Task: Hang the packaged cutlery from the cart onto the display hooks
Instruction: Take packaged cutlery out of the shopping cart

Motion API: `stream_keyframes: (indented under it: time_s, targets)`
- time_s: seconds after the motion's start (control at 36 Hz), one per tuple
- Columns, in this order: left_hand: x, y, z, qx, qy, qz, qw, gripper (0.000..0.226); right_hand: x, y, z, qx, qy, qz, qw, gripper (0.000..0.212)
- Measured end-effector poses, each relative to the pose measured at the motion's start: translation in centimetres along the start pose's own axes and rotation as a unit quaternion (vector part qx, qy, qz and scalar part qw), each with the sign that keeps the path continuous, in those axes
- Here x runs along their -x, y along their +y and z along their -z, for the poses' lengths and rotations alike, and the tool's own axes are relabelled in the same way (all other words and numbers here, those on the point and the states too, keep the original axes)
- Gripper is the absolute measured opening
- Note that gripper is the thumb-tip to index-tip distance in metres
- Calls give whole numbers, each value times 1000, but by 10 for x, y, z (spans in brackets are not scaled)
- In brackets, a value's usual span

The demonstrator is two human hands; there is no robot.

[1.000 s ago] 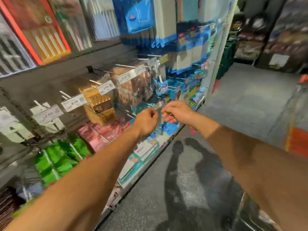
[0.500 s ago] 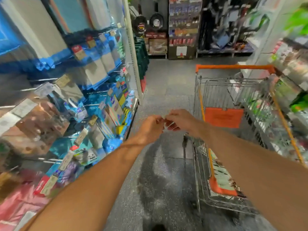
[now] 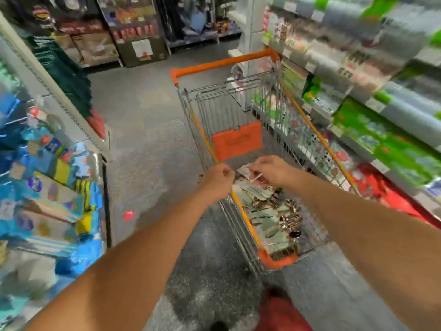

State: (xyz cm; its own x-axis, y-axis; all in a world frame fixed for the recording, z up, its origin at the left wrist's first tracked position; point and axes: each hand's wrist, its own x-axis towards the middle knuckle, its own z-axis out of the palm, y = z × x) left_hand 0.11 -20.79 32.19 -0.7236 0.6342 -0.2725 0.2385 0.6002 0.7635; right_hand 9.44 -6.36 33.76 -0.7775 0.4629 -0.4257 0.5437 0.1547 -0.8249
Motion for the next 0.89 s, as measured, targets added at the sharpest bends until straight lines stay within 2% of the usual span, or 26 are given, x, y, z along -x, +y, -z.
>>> stream_keyframes:
  time_s: [0.11, 0.19, 0.31, 0.42, 0.58, 0.67, 0.78, 0.89]
  targets:
    - [-38, 5, -37, 4, -45, 4, 999, 20, -23, 29, 32, -27, 18, -54, 998, 22]
    - [-66, 5, -65, -4, -75, 25, 997, 17, -43, 53, 53, -8, 15, -92, 996, 27]
    - [-94, 6, -97, -31, -105, 26, 994, 18, -77, 86, 73, 17, -21, -124, 992, 29]
    - [-125, -4, -137, -47, -130, 84, 987, 18, -117, 126, 90, 80, -73, -158, 981, 32]
    - [-159, -35, -190, -68, -158, 139, 975, 26, -160, 182, 106, 162, -137, -157, 965, 33]
    - [-166, -54, -218, -88, -163, 182, 966, 19, -178, 213, 102, 237, -167, -151, 945, 35]
    - [-165, -85, -252, -78, -208, 225, 949, 9, -192, 256, 92, 283, -200, -171, 923, 13]
    - [-166, -109, -279, -103, -240, 239, 935, 9, -202, 285, 75, 320, -224, -177, 904, 14]
